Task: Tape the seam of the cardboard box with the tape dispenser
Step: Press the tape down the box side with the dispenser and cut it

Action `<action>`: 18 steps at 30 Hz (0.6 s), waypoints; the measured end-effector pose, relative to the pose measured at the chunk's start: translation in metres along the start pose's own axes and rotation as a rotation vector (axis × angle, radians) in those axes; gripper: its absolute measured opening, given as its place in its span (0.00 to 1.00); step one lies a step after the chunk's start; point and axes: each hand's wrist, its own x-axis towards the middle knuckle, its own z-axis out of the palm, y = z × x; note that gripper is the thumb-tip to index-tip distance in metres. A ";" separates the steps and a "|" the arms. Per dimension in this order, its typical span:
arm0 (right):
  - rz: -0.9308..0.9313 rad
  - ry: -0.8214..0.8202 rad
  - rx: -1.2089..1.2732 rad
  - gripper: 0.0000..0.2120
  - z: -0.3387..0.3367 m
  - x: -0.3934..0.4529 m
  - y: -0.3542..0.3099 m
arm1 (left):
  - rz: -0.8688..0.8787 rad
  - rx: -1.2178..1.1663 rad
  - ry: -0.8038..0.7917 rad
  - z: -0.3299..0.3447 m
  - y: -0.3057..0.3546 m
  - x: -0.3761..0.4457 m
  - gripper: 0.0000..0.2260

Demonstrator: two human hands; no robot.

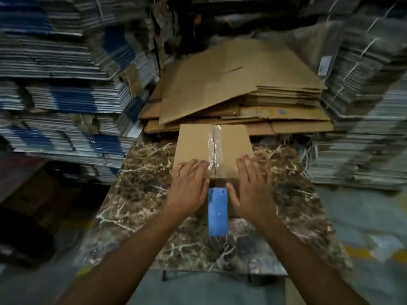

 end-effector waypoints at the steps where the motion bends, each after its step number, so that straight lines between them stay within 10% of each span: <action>1: -0.012 -0.030 0.008 0.32 0.005 -0.009 -0.004 | 0.009 -0.001 -0.025 0.003 -0.001 -0.005 0.21; 18: 0.141 -0.208 0.046 0.44 0.056 -0.074 -0.073 | 0.040 -0.158 0.027 0.027 -0.024 -0.009 0.22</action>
